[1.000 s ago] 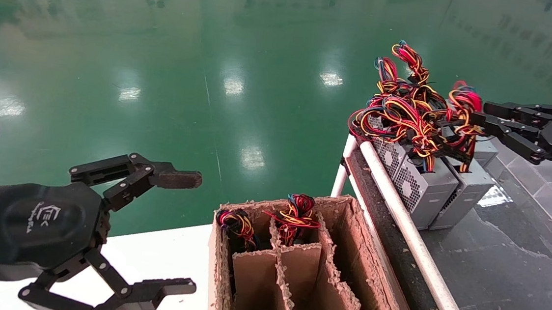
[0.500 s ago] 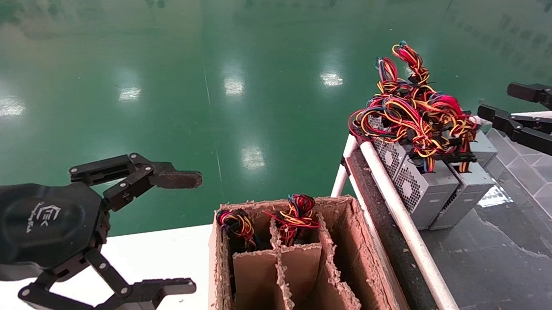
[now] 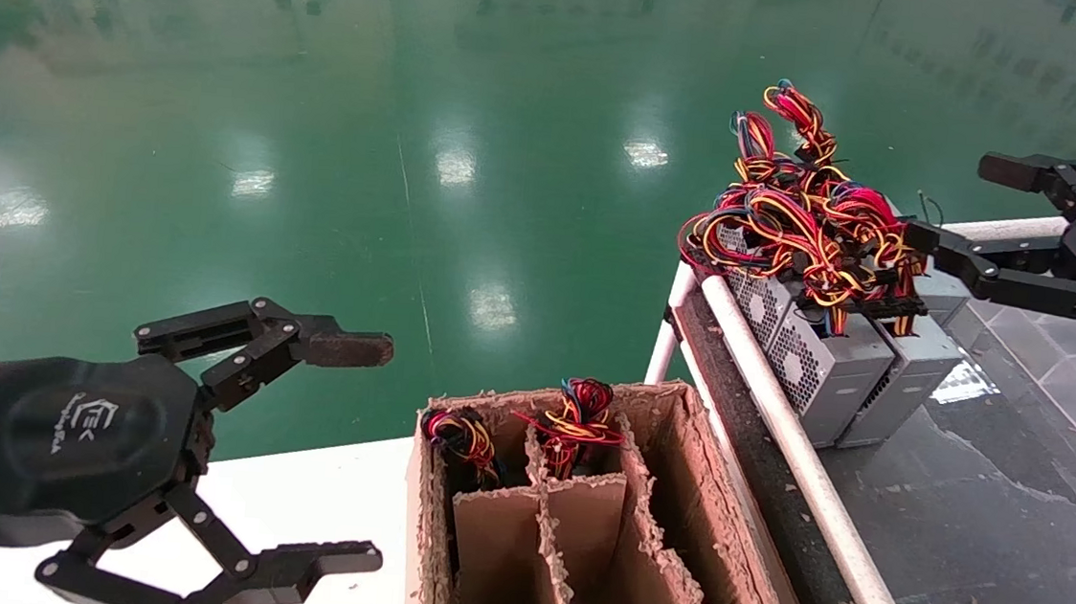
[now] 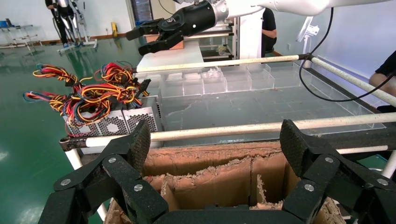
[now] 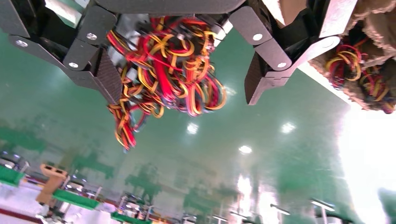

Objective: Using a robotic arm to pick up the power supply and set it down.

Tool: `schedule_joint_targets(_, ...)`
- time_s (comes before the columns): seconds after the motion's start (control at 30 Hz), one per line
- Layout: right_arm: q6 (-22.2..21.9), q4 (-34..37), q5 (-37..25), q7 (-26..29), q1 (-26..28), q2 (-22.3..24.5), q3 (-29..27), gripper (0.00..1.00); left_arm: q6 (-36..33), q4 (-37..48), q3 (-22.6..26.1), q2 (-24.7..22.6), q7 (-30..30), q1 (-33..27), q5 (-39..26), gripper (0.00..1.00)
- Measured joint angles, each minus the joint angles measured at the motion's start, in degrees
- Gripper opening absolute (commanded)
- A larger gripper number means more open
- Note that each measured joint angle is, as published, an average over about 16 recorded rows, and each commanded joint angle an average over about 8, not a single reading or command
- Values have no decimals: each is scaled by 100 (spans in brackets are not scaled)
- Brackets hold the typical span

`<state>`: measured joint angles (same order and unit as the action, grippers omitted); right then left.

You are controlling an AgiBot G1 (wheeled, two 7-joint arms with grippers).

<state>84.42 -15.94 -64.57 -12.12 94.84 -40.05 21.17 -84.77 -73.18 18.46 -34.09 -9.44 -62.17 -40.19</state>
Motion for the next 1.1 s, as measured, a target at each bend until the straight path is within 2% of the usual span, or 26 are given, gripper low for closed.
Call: schedule_joint_targets(1.1, 89, -3999, 1576, 1587, -2309, 349, -357, 100, 2, 1, 6, 2, 3, -2, 4, 100)
